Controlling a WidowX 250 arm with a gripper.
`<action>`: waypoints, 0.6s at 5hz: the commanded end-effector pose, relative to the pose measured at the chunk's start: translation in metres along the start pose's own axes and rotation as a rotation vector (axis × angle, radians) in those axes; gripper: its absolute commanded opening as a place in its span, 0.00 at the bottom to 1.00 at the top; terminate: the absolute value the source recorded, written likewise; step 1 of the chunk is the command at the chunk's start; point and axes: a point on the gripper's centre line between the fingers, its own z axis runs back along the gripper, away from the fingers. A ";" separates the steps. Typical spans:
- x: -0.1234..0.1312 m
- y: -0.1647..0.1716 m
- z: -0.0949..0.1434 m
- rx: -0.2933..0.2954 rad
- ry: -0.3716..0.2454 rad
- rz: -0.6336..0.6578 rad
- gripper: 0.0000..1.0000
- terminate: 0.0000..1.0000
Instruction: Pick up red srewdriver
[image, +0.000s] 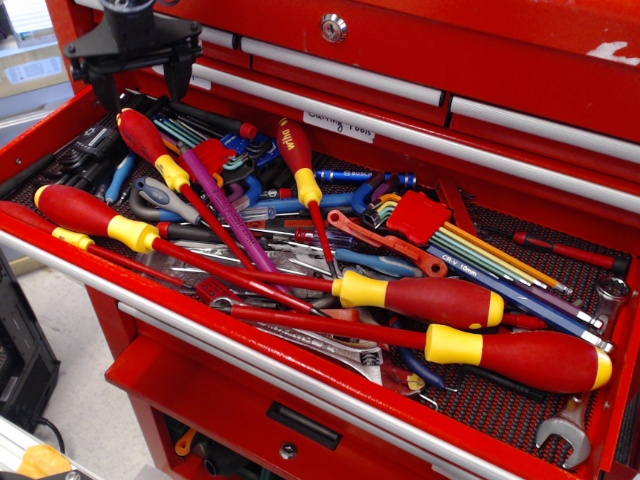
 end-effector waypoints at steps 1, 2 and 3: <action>0.013 0.004 -0.002 -0.055 -0.028 0.013 1.00 0.00; 0.009 0.005 -0.009 -0.085 -0.005 0.020 1.00 0.00; 0.004 0.000 -0.020 -0.116 0.004 0.031 1.00 0.00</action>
